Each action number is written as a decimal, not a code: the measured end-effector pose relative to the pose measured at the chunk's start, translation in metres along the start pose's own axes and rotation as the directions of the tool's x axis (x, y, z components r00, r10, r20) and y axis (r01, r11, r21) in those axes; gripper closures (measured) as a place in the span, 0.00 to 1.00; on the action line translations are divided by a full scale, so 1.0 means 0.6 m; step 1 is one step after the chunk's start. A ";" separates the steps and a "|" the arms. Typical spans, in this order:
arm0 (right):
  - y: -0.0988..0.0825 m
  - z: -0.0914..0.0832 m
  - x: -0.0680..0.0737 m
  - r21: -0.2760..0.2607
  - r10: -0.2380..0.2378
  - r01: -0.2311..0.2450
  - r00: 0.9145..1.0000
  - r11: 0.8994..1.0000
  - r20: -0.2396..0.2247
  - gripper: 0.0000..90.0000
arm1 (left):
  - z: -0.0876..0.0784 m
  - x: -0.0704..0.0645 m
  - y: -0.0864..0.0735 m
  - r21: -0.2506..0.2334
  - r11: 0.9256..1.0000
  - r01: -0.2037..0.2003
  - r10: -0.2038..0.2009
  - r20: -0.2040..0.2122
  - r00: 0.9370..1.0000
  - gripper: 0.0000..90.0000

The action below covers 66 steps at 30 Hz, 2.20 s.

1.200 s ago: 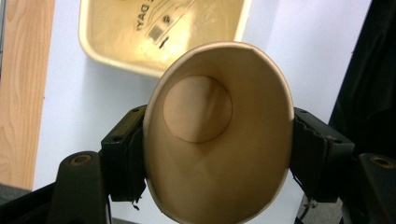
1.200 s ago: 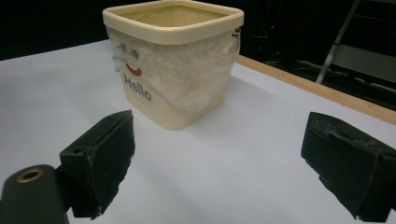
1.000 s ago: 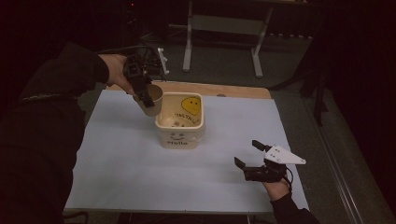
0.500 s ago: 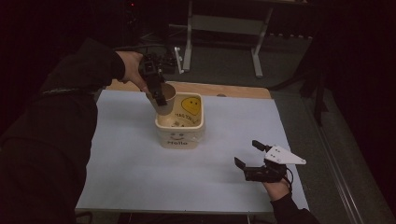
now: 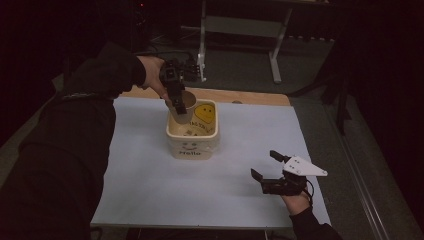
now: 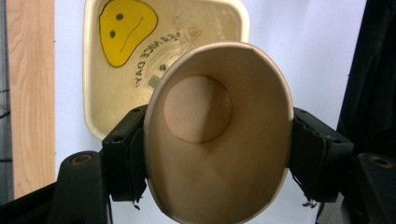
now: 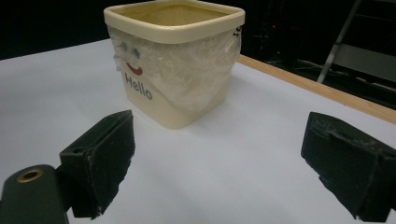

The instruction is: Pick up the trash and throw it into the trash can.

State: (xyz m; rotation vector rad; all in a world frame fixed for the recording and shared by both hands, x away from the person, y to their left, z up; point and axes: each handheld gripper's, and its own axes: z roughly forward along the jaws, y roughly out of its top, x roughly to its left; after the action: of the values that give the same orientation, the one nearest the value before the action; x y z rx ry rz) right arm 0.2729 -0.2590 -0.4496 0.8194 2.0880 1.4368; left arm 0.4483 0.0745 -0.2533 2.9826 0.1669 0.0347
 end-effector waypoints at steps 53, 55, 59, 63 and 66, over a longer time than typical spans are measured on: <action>-0.002 0.000 -0.002 0.014 0.003 -0.003 1.000 1.000 -0.011 0.11 | 0.027 0.062 0.026 -0.038 0.997 0.066 -0.067 -0.012 0.998 0.01; -0.002 0.000 -0.002 0.013 0.001 0.000 1.000 1.000 -0.012 0.11 | 0.026 0.061 0.025 -0.048 0.996 0.070 -0.071 -0.012 0.997 0.00; -0.002 0.000 -0.002 0.013 0.001 -0.001 1.000 1.000 -0.011 0.11 | 0.023 0.056 0.020 -0.065 0.995 0.074 -0.076 -0.021 0.997 0.00; -0.001 0.000 -0.002 0.013 0.001 -0.001 1.000 1.000 -0.012 0.11 | 0.019 0.051 0.011 -0.117 0.990 0.080 -0.086 -0.041 0.995 0.00; -0.001 0.000 -0.001 0.013 0.000 0.000 1.000 1.000 -0.012 0.11 | 0.014 0.048 0.003 -0.134 0.987 0.084 -0.091 -0.050 0.995 0.00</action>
State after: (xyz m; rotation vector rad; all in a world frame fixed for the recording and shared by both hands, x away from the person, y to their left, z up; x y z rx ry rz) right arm 0.2735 -0.2594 -0.4500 0.8174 2.1083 1.4335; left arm 0.4773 0.0745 -0.2606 2.8403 0.2907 0.1143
